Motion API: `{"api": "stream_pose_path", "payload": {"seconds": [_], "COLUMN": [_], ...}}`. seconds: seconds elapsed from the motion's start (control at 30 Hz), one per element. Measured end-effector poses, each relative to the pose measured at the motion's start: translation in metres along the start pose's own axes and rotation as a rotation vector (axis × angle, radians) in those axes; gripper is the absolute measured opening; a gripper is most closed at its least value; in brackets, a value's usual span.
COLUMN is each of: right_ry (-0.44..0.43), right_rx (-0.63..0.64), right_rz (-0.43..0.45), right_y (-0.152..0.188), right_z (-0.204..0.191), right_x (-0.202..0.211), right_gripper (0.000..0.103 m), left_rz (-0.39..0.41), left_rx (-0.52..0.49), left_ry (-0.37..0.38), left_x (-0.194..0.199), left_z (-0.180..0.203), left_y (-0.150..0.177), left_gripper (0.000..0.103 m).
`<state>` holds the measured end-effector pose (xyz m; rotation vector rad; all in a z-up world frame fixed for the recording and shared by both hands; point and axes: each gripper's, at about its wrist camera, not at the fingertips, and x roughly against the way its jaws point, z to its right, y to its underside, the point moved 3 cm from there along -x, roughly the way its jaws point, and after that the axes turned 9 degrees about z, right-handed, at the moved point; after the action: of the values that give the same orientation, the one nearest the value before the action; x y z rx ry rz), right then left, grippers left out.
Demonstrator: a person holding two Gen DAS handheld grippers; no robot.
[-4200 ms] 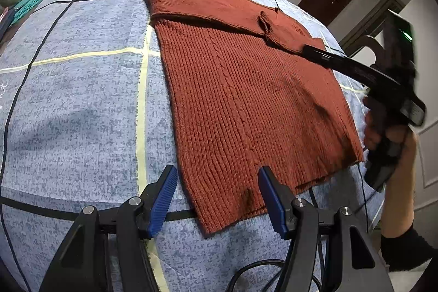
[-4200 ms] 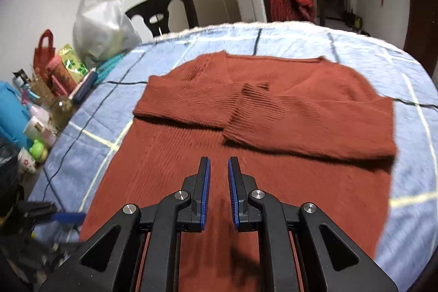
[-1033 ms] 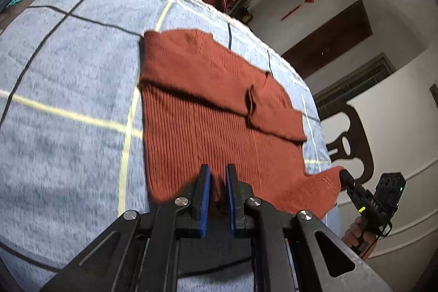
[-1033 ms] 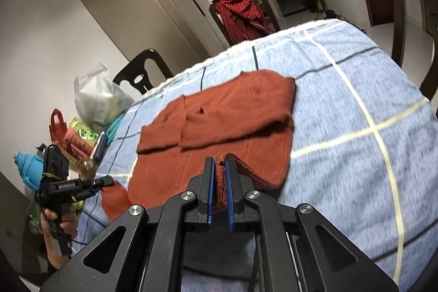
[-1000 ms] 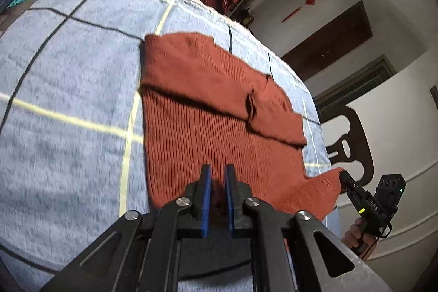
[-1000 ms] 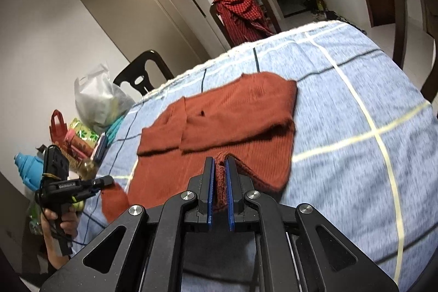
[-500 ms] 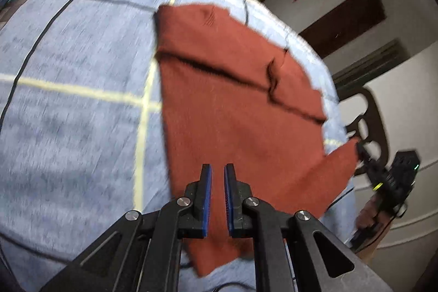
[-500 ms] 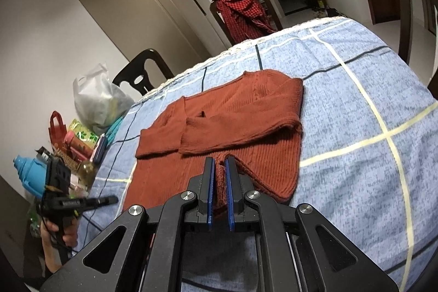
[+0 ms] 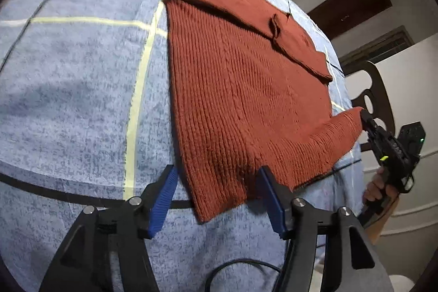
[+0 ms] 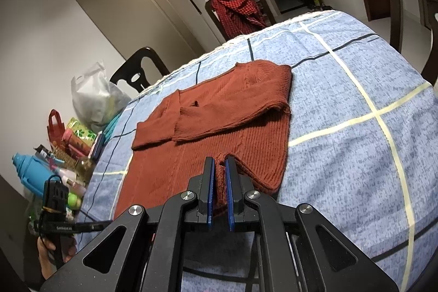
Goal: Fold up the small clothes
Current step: 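Lift the hem with both grippers and fold it up toward the collar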
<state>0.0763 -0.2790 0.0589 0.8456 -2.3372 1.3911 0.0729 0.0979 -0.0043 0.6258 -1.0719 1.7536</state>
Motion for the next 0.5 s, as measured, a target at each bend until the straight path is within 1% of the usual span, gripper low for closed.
{"api": "stream_pose_path", "payload": {"seconds": [0.07,0.17,0.2,0.27,0.3,0.37,0.47,0.5], "right_ry": [0.001,-0.001,-0.001,-0.003,-0.004,-0.006,-0.008,-0.005], "right_rx": [-0.001,0.002,0.001,-0.003,-0.004,-0.003,0.006,0.008], "right_rz": [0.002,0.002,0.002,0.004,0.005,0.005,0.005,0.006], "right_y": [0.0022,0.004,0.0044,0.0041,0.004,0.0039,0.0047,0.0051], "right_z": [0.0007,0.0019,0.0025,0.004,0.0046,0.0047,0.0041,0.004], "right_x": [0.0015,0.0041,0.0048,0.0061,0.0068,0.0079,0.0095,0.0097], "right_gripper": [0.008,0.008,0.008,0.008,0.008,0.008,0.008,0.008], "left_rz": [0.013,0.022,0.013,-0.033,-0.04,-0.022,0.002,0.007], "left_rx": [0.0,0.043,0.058,0.104,0.119,0.124,0.171,0.172], "left_ry": [-0.02,-0.011,0.008,0.088,0.106,0.096,0.103,0.099], "left_x": [-0.0002,0.001,0.0005,-0.0048,-0.0071,-0.0063,-0.0067,-0.0065], "left_z": [0.0031,0.0032,0.0045,0.0054,0.0059,0.0058,0.0026,0.0027], "left_y": [0.0015,0.0036,0.005,0.0089,0.0103,0.0089,0.0055,0.005], "left_gripper": [0.063,0.063,0.063,0.063,0.063,0.063,0.062,0.061]}}
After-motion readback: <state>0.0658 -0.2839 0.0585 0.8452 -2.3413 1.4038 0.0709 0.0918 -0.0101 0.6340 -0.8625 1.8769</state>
